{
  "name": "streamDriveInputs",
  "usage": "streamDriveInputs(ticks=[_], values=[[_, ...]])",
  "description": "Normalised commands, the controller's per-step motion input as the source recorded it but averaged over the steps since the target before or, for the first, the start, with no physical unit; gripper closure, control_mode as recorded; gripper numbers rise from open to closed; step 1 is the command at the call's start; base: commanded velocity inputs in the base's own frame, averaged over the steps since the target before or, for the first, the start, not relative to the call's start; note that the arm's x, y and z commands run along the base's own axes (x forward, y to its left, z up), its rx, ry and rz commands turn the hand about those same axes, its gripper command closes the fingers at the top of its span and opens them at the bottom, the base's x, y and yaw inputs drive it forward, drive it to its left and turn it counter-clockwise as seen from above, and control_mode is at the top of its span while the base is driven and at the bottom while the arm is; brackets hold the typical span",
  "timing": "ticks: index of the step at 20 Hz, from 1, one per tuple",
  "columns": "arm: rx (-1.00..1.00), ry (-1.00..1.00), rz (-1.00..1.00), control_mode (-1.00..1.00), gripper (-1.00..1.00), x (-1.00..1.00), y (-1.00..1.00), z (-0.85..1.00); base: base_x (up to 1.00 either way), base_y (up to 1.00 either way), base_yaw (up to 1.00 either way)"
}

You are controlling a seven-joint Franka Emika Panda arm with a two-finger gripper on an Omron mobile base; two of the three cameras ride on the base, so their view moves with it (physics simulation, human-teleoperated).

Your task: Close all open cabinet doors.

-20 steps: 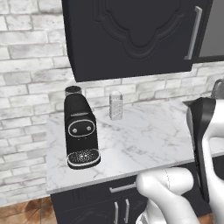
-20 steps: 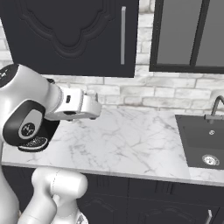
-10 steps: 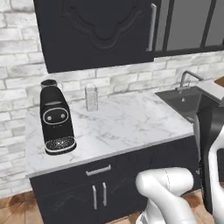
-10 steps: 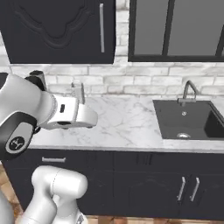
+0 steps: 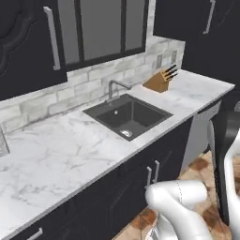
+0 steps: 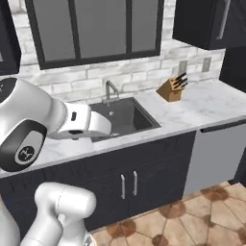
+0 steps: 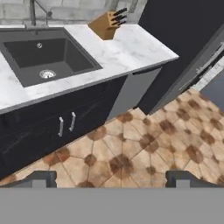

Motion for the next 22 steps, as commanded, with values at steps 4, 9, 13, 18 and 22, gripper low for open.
streamDriveInputs(ticks=[4,9,13,18,22], values=[[0.0,0.0,0.0,1.0,-1.0,0.0,0.0,0.0,0.44,-0.62,-0.58],[0.0,0.0,0.0,1.0,-1.0,0.0,0.0,0.0,0.4,-0.6,-0.58],[0.0,0.0,0.0,1.0,-1.0,0.0,0.0,0.0,0.89,-0.63,-0.62],[0.0,0.0,0.0,1.0,-1.0,0.0,0.0,0.0,1.0,-0.62,-0.59],[0.0,0.0,0.0,1.0,-1.0,0.0,0.0,0.0,1.0,-0.6,-0.54]])
